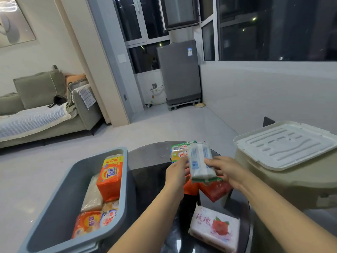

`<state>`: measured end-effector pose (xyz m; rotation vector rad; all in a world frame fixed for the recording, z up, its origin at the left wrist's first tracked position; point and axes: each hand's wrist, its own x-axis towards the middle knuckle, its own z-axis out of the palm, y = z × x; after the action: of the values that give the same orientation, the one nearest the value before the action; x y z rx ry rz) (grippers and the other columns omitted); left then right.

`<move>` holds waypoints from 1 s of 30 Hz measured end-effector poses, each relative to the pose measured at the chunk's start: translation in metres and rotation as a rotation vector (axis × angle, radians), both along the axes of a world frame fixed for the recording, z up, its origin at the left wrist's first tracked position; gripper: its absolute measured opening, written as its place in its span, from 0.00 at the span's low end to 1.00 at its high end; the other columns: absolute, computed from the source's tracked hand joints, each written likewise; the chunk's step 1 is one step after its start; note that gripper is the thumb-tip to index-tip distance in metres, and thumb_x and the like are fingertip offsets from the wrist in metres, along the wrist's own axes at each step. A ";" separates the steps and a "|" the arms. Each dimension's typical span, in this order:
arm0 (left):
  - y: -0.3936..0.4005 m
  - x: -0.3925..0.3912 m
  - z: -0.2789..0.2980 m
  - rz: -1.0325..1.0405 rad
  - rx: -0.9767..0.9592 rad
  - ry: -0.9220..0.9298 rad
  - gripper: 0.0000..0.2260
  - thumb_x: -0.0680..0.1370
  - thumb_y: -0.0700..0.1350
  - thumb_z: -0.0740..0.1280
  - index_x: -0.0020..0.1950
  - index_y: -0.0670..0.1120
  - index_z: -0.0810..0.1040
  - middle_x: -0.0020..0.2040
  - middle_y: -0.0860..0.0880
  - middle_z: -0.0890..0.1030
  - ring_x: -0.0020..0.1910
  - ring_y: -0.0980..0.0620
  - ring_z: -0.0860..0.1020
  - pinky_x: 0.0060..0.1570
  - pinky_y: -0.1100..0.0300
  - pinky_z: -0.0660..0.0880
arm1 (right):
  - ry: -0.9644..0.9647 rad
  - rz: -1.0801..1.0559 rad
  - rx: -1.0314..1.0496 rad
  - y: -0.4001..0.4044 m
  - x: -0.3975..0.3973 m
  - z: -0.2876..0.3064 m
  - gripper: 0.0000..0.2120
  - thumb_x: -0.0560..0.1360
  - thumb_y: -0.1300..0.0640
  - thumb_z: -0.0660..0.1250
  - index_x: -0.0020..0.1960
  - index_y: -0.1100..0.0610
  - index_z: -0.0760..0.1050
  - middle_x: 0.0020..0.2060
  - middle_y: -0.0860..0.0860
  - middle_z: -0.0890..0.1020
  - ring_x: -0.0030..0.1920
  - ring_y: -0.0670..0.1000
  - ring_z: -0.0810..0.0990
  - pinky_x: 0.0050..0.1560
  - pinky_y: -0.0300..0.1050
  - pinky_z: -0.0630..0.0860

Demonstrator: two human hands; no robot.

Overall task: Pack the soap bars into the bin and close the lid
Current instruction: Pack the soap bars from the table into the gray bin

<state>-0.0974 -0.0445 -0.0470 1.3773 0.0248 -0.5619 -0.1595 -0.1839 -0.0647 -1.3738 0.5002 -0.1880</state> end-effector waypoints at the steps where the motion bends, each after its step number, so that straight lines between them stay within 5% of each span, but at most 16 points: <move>1: -0.004 0.008 -0.003 0.040 0.008 -0.004 0.07 0.76 0.47 0.66 0.43 0.46 0.80 0.33 0.52 0.85 0.28 0.59 0.80 0.26 0.67 0.72 | -0.002 -0.007 -0.012 -0.006 0.008 -0.001 0.02 0.71 0.59 0.70 0.44 0.57 0.79 0.36 0.52 0.85 0.37 0.51 0.82 0.35 0.42 0.79; 5: -0.018 0.042 -0.015 0.179 0.062 -0.087 0.10 0.78 0.48 0.63 0.40 0.46 0.78 0.34 0.50 0.82 0.24 0.61 0.78 0.20 0.69 0.70 | 0.024 -0.055 -0.051 -0.029 0.040 -0.010 0.01 0.73 0.57 0.67 0.43 0.53 0.78 0.40 0.53 0.84 0.38 0.51 0.80 0.37 0.42 0.75; 10: -0.036 0.074 -0.031 0.214 0.099 -0.144 0.09 0.80 0.48 0.61 0.52 0.45 0.78 0.46 0.46 0.83 0.42 0.51 0.83 0.34 0.61 0.77 | 0.094 -0.101 -0.109 -0.046 0.077 -0.020 0.03 0.74 0.56 0.66 0.44 0.53 0.78 0.36 0.51 0.82 0.34 0.49 0.78 0.34 0.41 0.71; 12: -0.042 0.078 -0.037 0.190 0.123 -0.181 0.08 0.80 0.47 0.61 0.48 0.47 0.79 0.47 0.46 0.83 0.43 0.52 0.83 0.38 0.61 0.78 | 0.137 -0.080 -0.139 -0.052 0.087 -0.021 0.03 0.73 0.55 0.67 0.45 0.54 0.77 0.34 0.51 0.81 0.32 0.49 0.77 0.33 0.40 0.70; 15: -0.040 0.067 -0.041 0.148 0.153 -0.196 0.10 0.78 0.47 0.62 0.40 0.49 0.80 0.40 0.50 0.83 0.35 0.59 0.81 0.32 0.66 0.75 | 0.220 0.030 -0.195 -0.056 0.088 -0.017 0.06 0.71 0.54 0.69 0.42 0.57 0.77 0.29 0.50 0.78 0.28 0.48 0.72 0.29 0.39 0.65; 19: -0.018 0.043 -0.045 0.123 0.108 -0.133 0.06 0.78 0.46 0.63 0.48 0.47 0.78 0.45 0.50 0.81 0.43 0.52 0.80 0.36 0.62 0.74 | 0.227 0.271 -0.227 -0.051 0.059 -0.004 0.16 0.70 0.59 0.69 0.52 0.70 0.76 0.39 0.61 0.75 0.38 0.56 0.71 0.37 0.45 0.66; 23: 0.016 0.006 -0.044 0.034 0.119 -0.099 0.10 0.78 0.50 0.63 0.58 0.50 0.74 0.50 0.48 0.81 0.40 0.56 0.81 0.30 0.64 0.72 | 0.245 0.528 -0.217 -0.035 0.006 0.004 0.09 0.71 0.60 0.68 0.49 0.61 0.81 0.36 0.54 0.82 0.31 0.48 0.79 0.28 0.37 0.73; 27: 0.048 -0.033 -0.040 -0.234 0.125 -0.128 0.13 0.78 0.50 0.62 0.40 0.47 0.84 0.35 0.48 0.84 0.29 0.57 0.80 0.26 0.65 0.75 | 0.264 0.662 -0.271 -0.016 -0.035 0.000 0.13 0.72 0.61 0.67 0.55 0.60 0.80 0.49 0.58 0.84 0.46 0.52 0.80 0.46 0.42 0.76; 30: 0.063 -0.054 -0.042 -0.296 0.178 -0.188 0.15 0.78 0.53 0.63 0.42 0.46 0.85 0.37 0.48 0.86 0.36 0.54 0.83 0.33 0.63 0.78 | 0.281 0.677 -0.325 -0.001 -0.052 0.000 0.11 0.74 0.60 0.66 0.55 0.58 0.80 0.53 0.58 0.83 0.50 0.51 0.81 0.51 0.42 0.75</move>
<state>-0.1512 0.0185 -0.0894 1.6159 -0.2914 -0.6853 -0.2116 -0.1851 -0.0649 -1.8251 0.2130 0.5021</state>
